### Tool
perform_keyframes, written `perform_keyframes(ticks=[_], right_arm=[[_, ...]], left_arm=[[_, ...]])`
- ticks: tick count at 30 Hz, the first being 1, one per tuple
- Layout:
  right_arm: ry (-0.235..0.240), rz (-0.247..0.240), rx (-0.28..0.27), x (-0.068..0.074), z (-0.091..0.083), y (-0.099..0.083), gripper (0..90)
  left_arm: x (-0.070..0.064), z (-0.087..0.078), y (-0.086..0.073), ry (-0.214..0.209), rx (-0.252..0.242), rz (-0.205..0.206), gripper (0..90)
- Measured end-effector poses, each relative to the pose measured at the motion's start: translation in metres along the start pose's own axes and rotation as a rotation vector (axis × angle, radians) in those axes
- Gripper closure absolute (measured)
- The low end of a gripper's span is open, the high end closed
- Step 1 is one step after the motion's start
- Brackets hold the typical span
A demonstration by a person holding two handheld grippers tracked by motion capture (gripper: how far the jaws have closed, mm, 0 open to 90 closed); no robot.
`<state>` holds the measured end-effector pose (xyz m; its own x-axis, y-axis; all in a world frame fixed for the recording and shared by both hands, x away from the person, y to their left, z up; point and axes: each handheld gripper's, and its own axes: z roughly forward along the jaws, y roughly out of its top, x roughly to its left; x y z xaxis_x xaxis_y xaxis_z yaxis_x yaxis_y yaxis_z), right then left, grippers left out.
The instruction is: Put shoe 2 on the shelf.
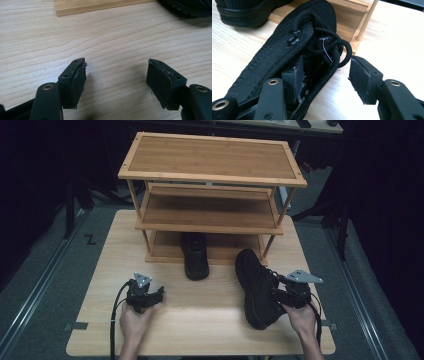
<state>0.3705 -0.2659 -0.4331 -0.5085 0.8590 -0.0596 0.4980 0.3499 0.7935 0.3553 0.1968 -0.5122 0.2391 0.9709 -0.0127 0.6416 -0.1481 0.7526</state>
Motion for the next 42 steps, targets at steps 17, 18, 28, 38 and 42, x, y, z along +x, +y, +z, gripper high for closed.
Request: perform_keyframes(ticks=[17,18,28,38,42], right_arm=[[0.053,-0.008,0.094,0.032,0.021,0.018,46.9],[0.058,-0.009,0.101,0.034,0.022,0.019,47.0],[0.002,-0.015,0.098,0.043,0.031,0.019,46.4],[0.047,0.041,0.125,0.038,0.045,0.015,55.1],[0.030,0.016,0.130,0.041,0.045,0.015,68.0]], left_arm=[[0.000,0.000,0.000,-0.002,0.000,0.004,31.9],[0.000,0.000,0.000,-0.002,0.000,0.004,31.9],[0.000,0.000,0.000,-0.003,0.001,0.006,31.8],[0.000,0.000,0.000,-0.003,0.001,0.006,31.7],[0.000,0.000,0.000,-0.003,0.001,0.005,31.8]])
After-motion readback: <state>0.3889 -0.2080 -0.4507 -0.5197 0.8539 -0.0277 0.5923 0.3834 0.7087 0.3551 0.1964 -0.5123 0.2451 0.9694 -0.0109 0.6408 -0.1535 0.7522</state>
